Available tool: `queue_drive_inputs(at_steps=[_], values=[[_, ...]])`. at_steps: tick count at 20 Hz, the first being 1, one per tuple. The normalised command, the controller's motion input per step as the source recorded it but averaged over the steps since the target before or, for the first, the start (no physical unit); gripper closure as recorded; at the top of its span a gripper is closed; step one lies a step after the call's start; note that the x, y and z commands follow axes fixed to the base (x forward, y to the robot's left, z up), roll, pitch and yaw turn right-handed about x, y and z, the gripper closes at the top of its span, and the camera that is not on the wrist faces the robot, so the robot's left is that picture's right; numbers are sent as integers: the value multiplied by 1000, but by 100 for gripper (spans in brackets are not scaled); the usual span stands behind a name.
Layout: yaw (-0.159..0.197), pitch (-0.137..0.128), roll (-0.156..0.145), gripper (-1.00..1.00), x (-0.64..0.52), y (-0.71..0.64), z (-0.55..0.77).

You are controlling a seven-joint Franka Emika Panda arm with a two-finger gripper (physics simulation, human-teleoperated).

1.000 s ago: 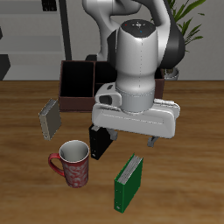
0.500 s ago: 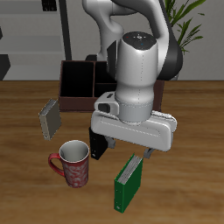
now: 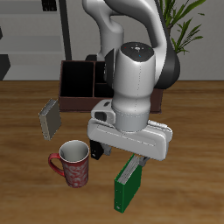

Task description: Place the green book into the back desk caddy's front compartment

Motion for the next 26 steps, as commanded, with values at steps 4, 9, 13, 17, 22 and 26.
queue_drive_inputs(at_steps=[4,9,13,17,22,26], values=[[-41,28,-13,-100,72,-71,-236],[-3,17,-9,-100,23,-28,-239],[2,19,-8,-100,-45,4,-208],[9,21,-10,-100,16,-38,-239],[7,26,-5,-100,-21,-12,-243],[-2,31,9,-100,-4,14,-229]])
